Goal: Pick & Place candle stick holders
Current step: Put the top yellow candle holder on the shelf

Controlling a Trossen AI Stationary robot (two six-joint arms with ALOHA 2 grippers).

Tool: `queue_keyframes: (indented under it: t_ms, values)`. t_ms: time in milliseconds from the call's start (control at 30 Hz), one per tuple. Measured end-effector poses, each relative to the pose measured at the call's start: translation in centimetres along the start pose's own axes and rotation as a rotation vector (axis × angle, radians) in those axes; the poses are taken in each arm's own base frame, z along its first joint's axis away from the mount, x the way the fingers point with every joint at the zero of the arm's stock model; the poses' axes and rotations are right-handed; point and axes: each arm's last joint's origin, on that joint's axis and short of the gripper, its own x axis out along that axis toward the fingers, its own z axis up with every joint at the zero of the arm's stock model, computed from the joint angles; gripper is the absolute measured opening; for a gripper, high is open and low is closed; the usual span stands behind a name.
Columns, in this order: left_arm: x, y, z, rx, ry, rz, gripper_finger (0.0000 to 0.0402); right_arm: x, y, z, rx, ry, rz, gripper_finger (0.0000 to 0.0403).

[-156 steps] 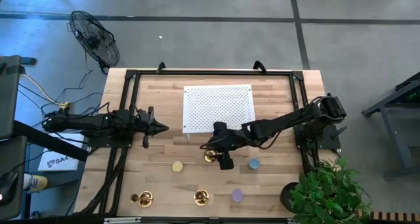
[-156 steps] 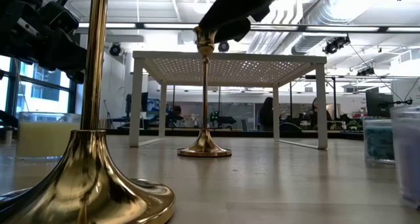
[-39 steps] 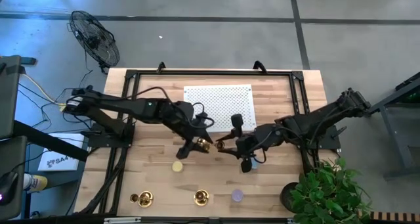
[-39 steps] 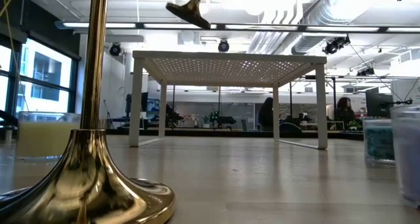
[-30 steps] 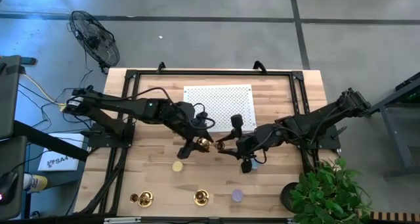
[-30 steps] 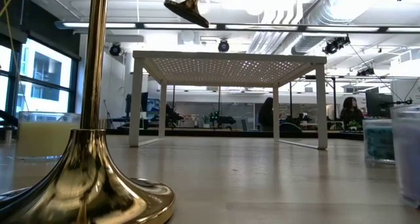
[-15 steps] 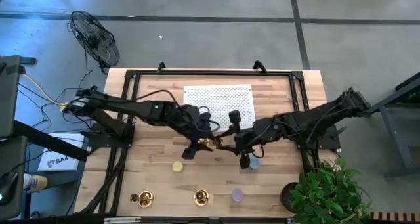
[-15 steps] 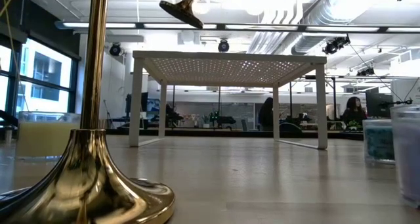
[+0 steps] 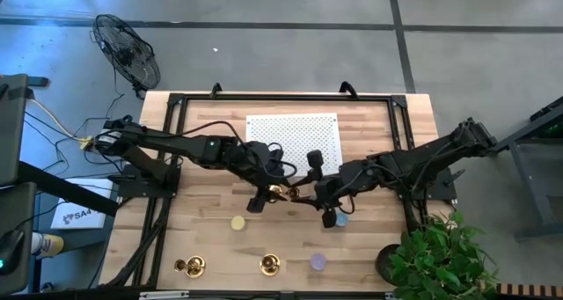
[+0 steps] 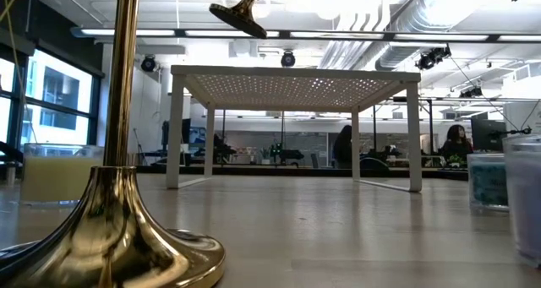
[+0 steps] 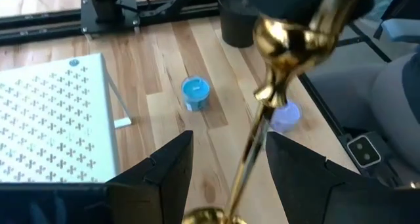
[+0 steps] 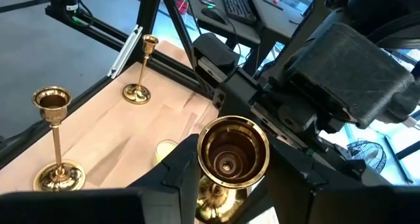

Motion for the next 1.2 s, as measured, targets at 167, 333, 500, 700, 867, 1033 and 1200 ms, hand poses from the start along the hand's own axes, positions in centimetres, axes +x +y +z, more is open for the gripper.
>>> queue_keyframes:
  t_ms: [167,333,500,700,867,1033,1200]
  values:
    - [0.00,0.01,-0.05,-0.002,0.005,0.005,0.0188,0.00,0.00,-0.04,-0.001,0.004,0.001,0.0132]
    - [0.00,0.11,-0.09,-0.003,0.010,0.038,0.0188,0.00,0.01,-0.06,-0.002,0.006,0.001,0.0132]
    - [0.00,0.15,0.09,0.002,-0.007,0.054,0.0156,0.00,0.00,-0.09,-0.002,0.010,-0.001,0.0132]
    - [-0.01,0.11,-0.14,0.000,0.017,0.047,0.0066,0.00,0.00,-0.11,-0.003,0.012,-0.002,0.0132]
    - [0.00,0.03,-0.24,0.043,0.028,0.048,0.0017,0.01,0.01,-0.17,0.001,0.016,0.005,0.0132]
    - [0.05,-0.28,-0.22,0.058,0.029,0.066,0.0012,0.01,0.00,-0.17,0.001,0.017,0.001,0.0132]
    - [0.11,-0.58,-0.19,0.070,0.031,0.102,0.0012,0.02,-0.03,-0.17,0.021,0.021,-0.017,0.0138]
